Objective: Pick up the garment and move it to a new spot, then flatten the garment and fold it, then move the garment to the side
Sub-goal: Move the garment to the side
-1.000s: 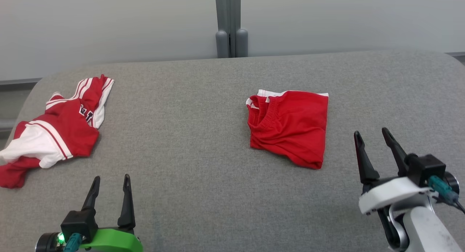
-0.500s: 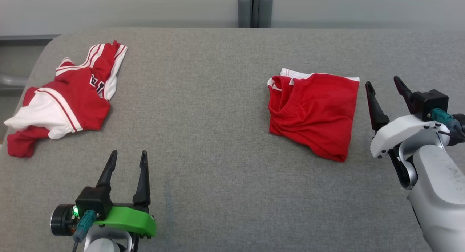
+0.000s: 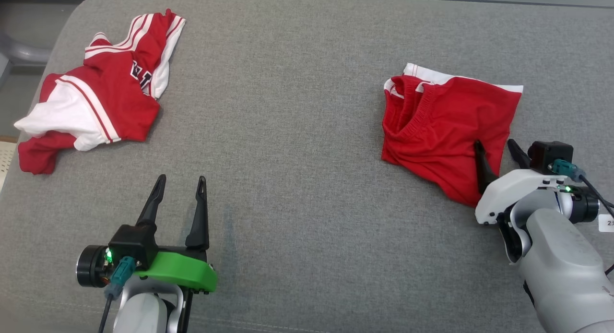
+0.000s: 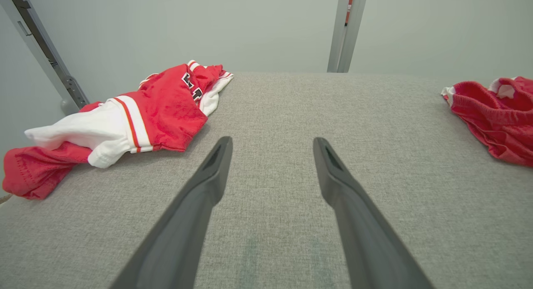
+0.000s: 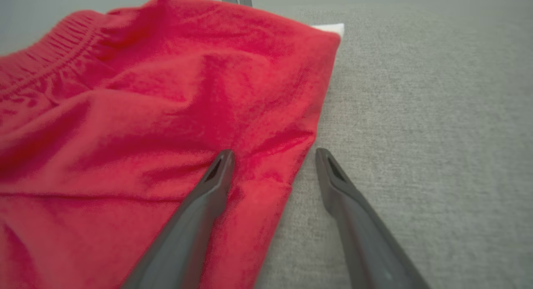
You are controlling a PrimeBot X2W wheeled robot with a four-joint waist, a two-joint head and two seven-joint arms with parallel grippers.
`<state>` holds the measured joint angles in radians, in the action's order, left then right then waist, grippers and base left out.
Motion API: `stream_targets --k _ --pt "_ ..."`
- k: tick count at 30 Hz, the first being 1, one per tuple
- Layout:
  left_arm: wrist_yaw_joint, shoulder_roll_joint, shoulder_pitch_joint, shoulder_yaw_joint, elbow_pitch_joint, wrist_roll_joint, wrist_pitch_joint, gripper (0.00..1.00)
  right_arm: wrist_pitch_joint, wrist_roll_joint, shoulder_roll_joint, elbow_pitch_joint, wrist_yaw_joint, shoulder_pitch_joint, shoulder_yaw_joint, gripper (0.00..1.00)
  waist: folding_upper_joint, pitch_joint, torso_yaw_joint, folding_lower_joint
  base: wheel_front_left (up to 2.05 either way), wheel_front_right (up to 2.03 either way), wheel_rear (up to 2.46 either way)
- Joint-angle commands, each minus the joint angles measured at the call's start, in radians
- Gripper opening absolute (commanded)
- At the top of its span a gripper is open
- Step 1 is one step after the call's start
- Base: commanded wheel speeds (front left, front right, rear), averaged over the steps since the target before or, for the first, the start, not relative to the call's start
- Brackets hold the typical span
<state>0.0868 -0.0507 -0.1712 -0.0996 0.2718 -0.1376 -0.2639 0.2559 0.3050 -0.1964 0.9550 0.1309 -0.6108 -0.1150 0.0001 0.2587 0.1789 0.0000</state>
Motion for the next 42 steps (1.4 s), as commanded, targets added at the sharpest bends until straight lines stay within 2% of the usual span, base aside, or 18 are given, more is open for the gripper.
stream_targets --k 1,4,5,6,7,14,20,26,31,35,42 --pt "-0.007 0.000 -0.015 -0.002 0.001 -0.007 -0.001 1.00 0.003 0.009 0.007 0.020 0.000 -0.001 0.001 1.00 -0.0001 0.009 0.005 0.0000 0.00 0.00 0.00" --pt "-0.011 0.000 -0.016 -0.005 0.001 -0.010 -0.001 1.00 0.001 0.034 0.038 0.059 0.000 0.012 -0.006 1.00 -0.0001 0.014 0.000 0.0000 0.00 0.00 0.00" --pt "-0.013 0.000 -0.016 -0.006 0.001 -0.011 -0.001 1.00 0.001 0.039 0.045 0.069 0.000 0.013 -0.012 0.92 -0.0001 0.016 -0.001 0.0000 0.00 0.00 0.00" --pt "-0.015 0.000 -0.018 -0.007 0.001 -0.013 -0.001 1.00 -0.001 0.047 0.051 0.078 0.000 0.011 -0.018 0.08 -0.0001 0.018 -0.002 0.0000 0.00 0.00 0.00" --pt "-0.016 0.000 -0.020 -0.008 0.001 -0.014 -0.001 1.00 -0.002 0.056 0.052 0.084 0.000 0.007 -0.023 0.00 -0.0001 0.020 -0.004 0.0000 0.00 0.00 0.00" --pt "-0.022 0.000 -0.027 -0.012 -0.003 -0.018 -0.001 1.00 0.003 0.072 -0.016 0.070 -0.002 -0.049 -0.069 0.00 -0.0001 0.031 -0.018 0.0000 0.00 0.00 0.00" --pt "-0.024 0.000 -0.044 -0.019 -0.024 -0.017 -0.001 1.00 -0.009 0.058 -0.109 0.027 -0.002 -0.118 -0.194 0.00 -0.0001 0.075 -0.049 0.0000 0.00 0.00 0.00" --pt "-0.020 -0.001 -0.084 -0.021 -0.056 0.011 -0.001 1.00 -0.060 0.079 -0.243 -0.039 -0.001 -0.217 -0.343 0.00 -0.0001 0.173 -0.100 0.0000 0.00 0.00 0.00" --pt "-0.014 -0.010 -0.134 -0.018 -0.086 0.042 -0.001 1.00 -0.088 0.131 -0.384 -0.102 -0.001 -0.315 -0.435 0.00 -0.0001 0.274 -0.150 0.0000 0.00 0.00 0.00" --pt "-0.017 -0.024 -0.165 -0.005 -0.117 0.060 0.000 1.00 -0.103 0.181 -0.487 -0.136 -0.001 -0.392 -0.479 0.00 -0.0001 0.344 -0.199 0.0000 0.00 0.00 0.00" --pt "-0.027 -0.053 -0.175 0.008 -0.165 0.081 0.000 1.00 -0.103 0.248 -0.601 -0.153 -0.001 -0.486 -0.524 0.00 -0.0001 0.405 -0.262 0.0000 0.00 0.00 0.00"
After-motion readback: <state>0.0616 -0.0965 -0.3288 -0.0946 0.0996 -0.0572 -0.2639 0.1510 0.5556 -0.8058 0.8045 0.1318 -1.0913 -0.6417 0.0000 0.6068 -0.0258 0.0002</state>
